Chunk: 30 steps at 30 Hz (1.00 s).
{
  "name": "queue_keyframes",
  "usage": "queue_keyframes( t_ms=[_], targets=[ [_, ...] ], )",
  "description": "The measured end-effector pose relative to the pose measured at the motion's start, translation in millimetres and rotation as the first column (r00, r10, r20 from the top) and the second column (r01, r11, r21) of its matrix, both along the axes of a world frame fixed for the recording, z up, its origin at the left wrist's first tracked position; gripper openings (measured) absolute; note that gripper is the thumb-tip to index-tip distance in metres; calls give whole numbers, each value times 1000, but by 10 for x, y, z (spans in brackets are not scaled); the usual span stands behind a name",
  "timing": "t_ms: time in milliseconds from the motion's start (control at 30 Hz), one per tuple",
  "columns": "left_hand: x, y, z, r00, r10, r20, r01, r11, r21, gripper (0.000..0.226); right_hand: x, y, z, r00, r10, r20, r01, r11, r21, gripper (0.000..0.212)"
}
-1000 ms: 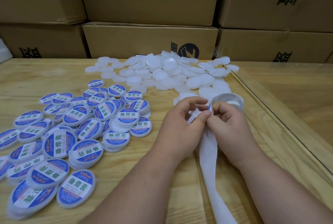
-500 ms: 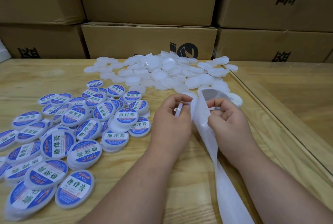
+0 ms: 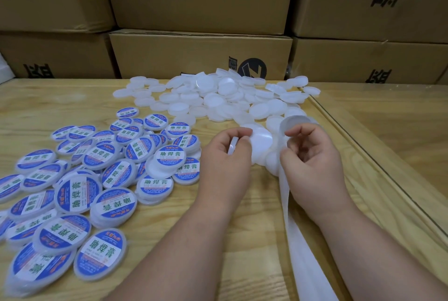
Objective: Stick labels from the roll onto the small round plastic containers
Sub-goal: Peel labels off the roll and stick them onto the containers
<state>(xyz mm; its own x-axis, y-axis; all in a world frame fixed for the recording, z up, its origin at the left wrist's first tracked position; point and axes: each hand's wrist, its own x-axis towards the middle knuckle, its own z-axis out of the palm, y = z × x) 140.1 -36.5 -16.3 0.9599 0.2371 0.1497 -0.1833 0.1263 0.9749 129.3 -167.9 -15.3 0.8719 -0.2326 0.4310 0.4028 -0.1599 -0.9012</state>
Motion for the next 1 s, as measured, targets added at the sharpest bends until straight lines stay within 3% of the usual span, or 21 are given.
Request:
queue_keyframes(
  t_ms=[67, 267, 567, 667, 800, 933, 1000],
  targets=[
    [-1, -2, -4, 1000, -19, -4, 19, 1000, 9, 21, 2, 5, -7, 1000, -1, 16, 2, 999, -34, 49],
    [-16, 3, 1, 998, -56, -12, 56, 998, 26, 22, -4, 12, -3, 998, -65, 21, 67, 993, -102, 35],
    [-37, 18, 52, 986, -164, 16, 165, 983, -80, 22, 4, -4, -15, 998, -61, 4, 61, 992, -109, 26],
    [-42, 60, 62, 969, -238, 68, 247, 951, -187, 33, -1, 5, 5, 998, -52, -18, 52, 998, -33, 24],
    [-42, 91, 79, 966, -257, 37, 257, 931, -258, 29, -13, -11, 44, 993, 37, -109, -18, 985, 172, 23],
    [-35, 69, 93, 966, -259, 10, 253, 931, -264, 23, -4, -64, 83, 945, 258, -203, -150, 890, 431, 10],
    [-42, 70, 104, 966, -258, 22, 256, 937, -238, 29, 9, -98, 109, 911, 348, -221, -197, 837, 510, 19]
  ],
)
